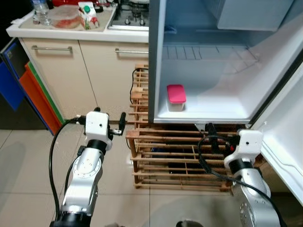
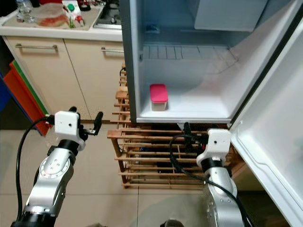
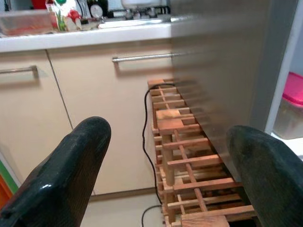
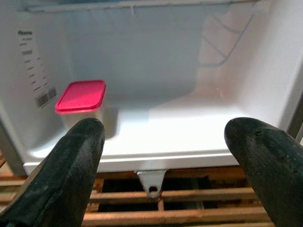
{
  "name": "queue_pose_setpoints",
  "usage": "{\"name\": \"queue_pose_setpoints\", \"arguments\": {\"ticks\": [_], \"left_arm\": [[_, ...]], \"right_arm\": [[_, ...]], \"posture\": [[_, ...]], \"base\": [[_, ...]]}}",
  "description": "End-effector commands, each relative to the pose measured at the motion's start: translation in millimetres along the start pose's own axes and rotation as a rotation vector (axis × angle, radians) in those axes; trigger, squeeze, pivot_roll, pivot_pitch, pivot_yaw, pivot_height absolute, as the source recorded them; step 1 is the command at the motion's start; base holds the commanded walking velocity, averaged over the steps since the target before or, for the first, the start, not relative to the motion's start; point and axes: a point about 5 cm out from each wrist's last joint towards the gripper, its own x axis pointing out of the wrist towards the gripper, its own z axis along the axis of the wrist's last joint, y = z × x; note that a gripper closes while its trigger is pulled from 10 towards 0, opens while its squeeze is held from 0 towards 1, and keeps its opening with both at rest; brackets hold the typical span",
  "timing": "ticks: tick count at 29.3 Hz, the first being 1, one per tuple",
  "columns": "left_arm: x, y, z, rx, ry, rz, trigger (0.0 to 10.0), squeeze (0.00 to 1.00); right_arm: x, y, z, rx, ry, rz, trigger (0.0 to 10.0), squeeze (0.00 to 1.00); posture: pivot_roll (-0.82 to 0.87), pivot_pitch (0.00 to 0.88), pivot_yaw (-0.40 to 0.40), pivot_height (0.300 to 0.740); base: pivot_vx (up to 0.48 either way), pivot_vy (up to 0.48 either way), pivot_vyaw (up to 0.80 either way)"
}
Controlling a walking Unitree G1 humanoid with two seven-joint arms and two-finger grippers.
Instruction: Restocking fridge
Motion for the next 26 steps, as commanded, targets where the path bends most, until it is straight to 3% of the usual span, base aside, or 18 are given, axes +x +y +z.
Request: {"name": "queue_pose_setpoints", "arguments": {"ticks": [1,23,26], "left_arm": [[6.1,-0.9,-1.2,0.009,0.023,-0.018,10.0,0.0],[26.7,-5.0,8.4,0.04,0.005,-0.062,10.0,0.0],[29.7,-6.5,7.3,0.027,0.008,-0.068,10.0,0.0]], "right_arm": [[1.6,0.5,-4.3,0.003,0.009,-0.012,10.0,0.0],[-4.1,7.2,-14.0,-0.001,0.025,-0.019,10.0,0.0],[-5.5,9.2,-14.1,-0.016,0.022,-0.003,10.0,0.0]], "posture": [[-0.07,0.0,0.007,0.74],[-0.11,0.0,0.053,0.74],[-0.12,0.0,0.056,0.74]], "base": [[0.0,0.0,0.0],[-0.295,0.0,0.0],[0.0,0.0,0.0]]}}
